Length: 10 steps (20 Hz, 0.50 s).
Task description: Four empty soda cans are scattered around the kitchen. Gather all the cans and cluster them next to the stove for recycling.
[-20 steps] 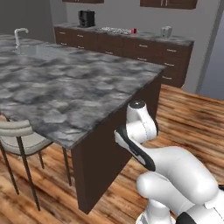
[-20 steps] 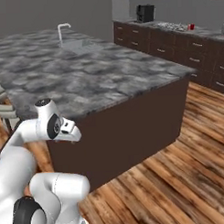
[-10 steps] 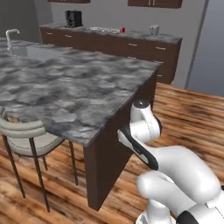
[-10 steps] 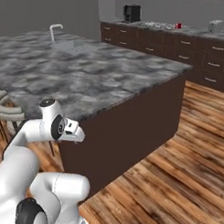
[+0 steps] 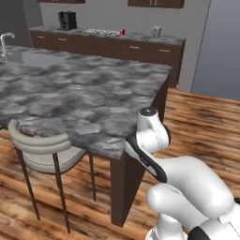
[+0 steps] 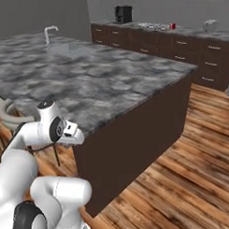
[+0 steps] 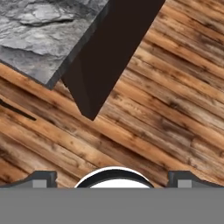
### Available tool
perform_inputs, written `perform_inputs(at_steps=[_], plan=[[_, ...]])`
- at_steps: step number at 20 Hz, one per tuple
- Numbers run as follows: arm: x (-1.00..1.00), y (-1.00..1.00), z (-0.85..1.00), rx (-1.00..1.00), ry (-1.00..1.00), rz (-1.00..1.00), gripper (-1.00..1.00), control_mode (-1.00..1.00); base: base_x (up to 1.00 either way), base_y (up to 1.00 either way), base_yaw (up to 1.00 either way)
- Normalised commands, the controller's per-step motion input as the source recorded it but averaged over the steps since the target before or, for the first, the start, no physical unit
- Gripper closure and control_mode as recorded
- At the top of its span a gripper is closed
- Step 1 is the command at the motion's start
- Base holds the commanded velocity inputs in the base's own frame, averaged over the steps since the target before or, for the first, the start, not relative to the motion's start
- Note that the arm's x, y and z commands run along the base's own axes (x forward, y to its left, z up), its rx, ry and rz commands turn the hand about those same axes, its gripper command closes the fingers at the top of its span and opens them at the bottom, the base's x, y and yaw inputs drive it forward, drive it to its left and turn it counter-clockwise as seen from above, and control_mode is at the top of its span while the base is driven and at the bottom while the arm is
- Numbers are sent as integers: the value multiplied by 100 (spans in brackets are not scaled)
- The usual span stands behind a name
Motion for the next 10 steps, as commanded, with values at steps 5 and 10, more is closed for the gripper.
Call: perform_inputs(at_steps=[5,10], plan=[[0,0,0,0,0,0,-100,100,-3,33,-35],[0,0,0,0,0,0,-100,100,-33,41,-30]])
